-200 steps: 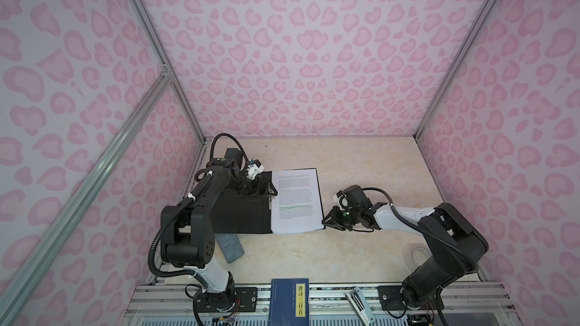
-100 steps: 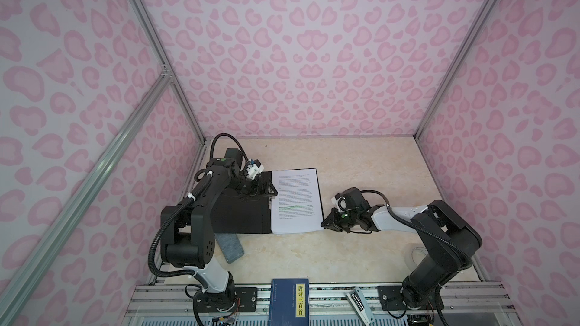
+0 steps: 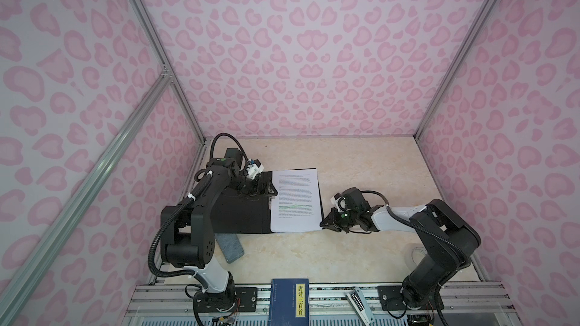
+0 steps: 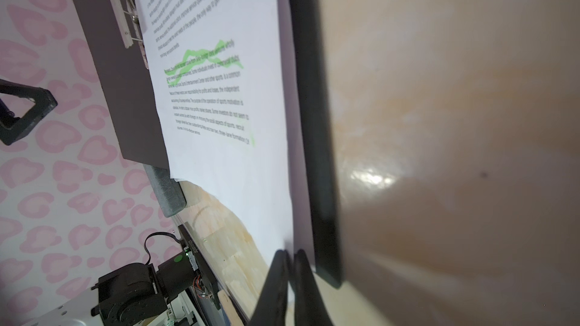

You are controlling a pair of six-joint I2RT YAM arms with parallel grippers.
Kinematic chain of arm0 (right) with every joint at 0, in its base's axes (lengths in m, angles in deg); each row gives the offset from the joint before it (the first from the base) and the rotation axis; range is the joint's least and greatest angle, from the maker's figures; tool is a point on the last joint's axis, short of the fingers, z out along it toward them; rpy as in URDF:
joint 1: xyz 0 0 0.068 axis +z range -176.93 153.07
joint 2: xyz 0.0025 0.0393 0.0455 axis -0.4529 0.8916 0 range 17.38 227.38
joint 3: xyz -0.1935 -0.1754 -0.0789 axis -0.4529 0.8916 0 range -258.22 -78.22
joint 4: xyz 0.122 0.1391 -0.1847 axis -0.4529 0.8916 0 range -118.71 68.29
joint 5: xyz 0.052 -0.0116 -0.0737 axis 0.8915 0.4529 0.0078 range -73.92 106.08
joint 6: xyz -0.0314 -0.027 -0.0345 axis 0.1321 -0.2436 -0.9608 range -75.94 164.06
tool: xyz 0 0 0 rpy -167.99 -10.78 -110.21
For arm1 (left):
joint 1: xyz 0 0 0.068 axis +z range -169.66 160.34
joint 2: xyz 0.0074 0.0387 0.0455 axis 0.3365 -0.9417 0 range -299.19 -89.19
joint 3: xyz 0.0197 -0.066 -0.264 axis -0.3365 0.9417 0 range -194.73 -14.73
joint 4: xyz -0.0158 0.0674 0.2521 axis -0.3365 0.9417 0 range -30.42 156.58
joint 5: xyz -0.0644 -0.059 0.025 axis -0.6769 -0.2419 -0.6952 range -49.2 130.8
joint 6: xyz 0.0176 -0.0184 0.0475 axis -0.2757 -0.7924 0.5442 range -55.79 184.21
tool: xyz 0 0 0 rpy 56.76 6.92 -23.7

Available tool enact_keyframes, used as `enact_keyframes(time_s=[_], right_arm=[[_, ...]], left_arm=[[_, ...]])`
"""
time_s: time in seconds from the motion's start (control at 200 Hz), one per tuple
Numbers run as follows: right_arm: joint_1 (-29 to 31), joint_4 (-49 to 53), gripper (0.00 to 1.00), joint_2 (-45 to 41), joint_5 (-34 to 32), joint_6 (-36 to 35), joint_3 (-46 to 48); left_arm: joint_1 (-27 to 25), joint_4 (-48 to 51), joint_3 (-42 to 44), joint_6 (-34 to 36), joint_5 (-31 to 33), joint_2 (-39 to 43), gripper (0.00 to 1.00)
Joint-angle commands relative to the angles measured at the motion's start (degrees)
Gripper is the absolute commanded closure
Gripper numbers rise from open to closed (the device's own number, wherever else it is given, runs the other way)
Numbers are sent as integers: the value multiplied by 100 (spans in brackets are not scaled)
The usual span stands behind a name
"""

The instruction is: Put the files into the folder

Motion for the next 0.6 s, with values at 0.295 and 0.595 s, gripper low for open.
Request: enact_keyframes(time_s=[0.295, 0.595], right_arm=[[-73, 968, 73, -432, -388, -539, -364], [-937, 1574, 73, -35, -418, -1594, -1566]], left_arm=[[21, 274, -248, 172, 150, 149, 1], [566, 133, -405, 176, 993, 670, 1]])
